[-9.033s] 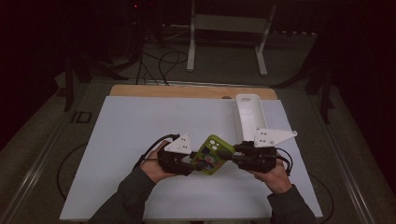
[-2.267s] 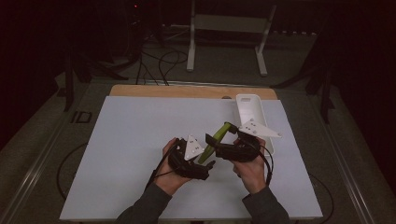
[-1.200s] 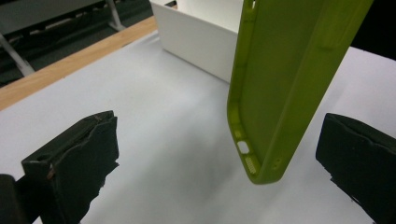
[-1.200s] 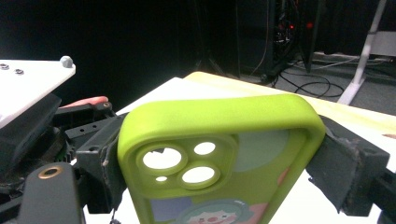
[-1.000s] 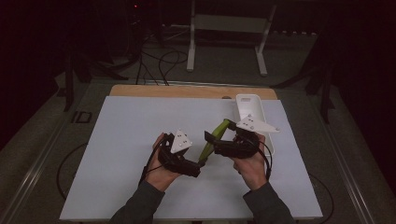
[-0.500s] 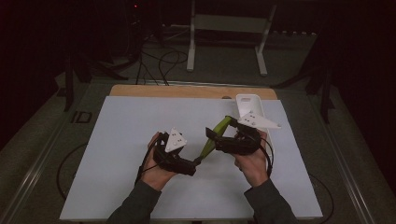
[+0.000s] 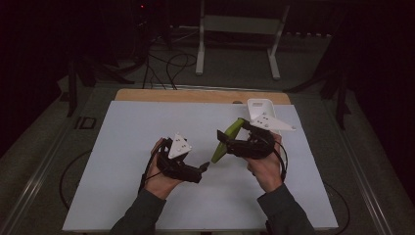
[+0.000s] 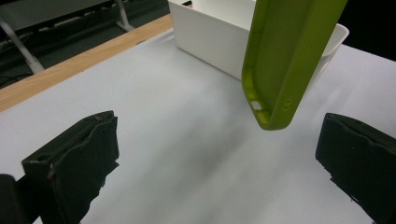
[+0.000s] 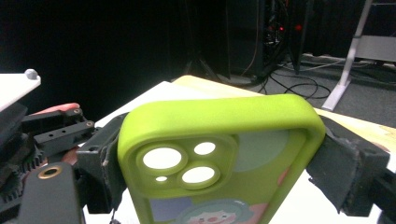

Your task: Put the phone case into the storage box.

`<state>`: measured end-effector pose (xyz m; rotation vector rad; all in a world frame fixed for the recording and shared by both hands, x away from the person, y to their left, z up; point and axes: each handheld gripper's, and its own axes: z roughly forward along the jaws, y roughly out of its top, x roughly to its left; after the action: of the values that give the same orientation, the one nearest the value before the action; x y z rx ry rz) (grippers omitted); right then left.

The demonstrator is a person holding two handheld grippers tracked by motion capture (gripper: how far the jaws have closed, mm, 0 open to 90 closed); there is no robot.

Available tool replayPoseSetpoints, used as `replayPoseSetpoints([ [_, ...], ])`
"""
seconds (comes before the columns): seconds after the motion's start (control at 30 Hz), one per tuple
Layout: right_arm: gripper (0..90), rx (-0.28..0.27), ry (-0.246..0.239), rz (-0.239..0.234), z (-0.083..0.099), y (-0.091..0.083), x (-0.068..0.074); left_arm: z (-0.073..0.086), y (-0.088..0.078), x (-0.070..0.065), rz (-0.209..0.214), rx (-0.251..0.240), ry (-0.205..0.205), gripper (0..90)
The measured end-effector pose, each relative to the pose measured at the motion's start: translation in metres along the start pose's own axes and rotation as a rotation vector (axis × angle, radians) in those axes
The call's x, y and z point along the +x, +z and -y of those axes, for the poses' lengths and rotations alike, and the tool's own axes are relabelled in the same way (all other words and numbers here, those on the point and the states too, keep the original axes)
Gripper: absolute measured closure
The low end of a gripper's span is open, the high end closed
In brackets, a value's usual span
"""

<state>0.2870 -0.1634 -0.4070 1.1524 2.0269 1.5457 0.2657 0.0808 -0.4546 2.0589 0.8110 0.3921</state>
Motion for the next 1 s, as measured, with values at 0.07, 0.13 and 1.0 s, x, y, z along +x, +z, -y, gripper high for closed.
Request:
replayPoseSetpoints([
  [0.07, 16.0, 0.005, -0.003, 0.007, -0.001, 0.0, -0.001, 0.001, -0.001, 0.002, -0.001, -0.003, -0.004, 0.0],
  [0.13, 16.0, 0.006, -0.002, 0.012, -0.001, 0.0, -0.003, 0.001, -0.003, 0.004, -0.003, -0.002, -0.006, 0.0],
  [1.0, 16.0, 0.011, -0.015, 0.055, -0.014, 0.002, -0.012, 0.03, -0.025, 0.032, -0.056, -0.027, -0.054, 0.0],
])
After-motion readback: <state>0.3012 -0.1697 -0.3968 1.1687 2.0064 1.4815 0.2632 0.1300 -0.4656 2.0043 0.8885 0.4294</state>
